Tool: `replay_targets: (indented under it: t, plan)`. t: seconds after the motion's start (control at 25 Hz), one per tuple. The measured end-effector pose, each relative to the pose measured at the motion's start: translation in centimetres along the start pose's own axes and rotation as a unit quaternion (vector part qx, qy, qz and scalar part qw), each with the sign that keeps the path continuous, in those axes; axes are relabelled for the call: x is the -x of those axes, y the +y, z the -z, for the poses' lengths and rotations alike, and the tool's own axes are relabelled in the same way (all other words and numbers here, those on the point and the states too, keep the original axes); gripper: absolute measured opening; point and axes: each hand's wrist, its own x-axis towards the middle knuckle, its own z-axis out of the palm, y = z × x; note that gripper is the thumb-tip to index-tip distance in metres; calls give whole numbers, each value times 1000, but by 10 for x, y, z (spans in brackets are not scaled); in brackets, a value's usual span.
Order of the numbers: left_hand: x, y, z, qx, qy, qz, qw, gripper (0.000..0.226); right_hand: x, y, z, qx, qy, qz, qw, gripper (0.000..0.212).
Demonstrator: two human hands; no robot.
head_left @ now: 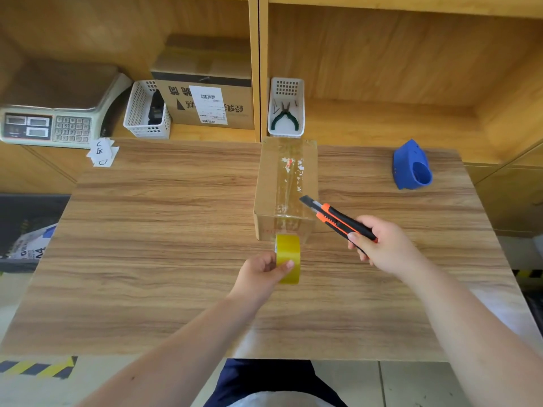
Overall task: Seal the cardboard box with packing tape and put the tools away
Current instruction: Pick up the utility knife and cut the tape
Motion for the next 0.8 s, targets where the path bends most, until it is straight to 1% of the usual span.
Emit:
replay_targets:
  t: [0.04,0.08,0.12,0.16,0.24,0.32,0.44,0.52,0.6,0.8]
  plan:
    - [1,0,1,0,-5,0,1000,8,1,-1,0,17,1,0,1000,12]
    - [3,-1,2,0,-8,1,1000,9,2,-2,-1,43,3,-3,999,15]
    - [4,-1,3,0,-9,1,1000,9,3,-2,-1,92,7,-3,996,24]
    - [5,-1,4,2,-10,1,1000,7,2,-3,-1,167,13,1,986,33]
    - [8,1,6,0,-14,0,1000,7,-1,-6,-2,321,22,19,947,46]
    - [10,2,6,-7,-18,-5,1000,13,-5,-8,-3,387,23,35,921,50]
    - [13,3,5,-19,-19,-9,1000,24,-12,-9,-8,403,17,61,913,48]
    - [13,2,4,-17,-16,-9,1000,25,-15,-10,-11,418,11,81,905,46]
    - [12,0,5,-12,-13,-9,1000,25,-16,-9,-10,429,9,88,899,45]
    - [11,-4,4,-11,-20,-15,1000,16,-14,3,-6,438,26,105,892,46]
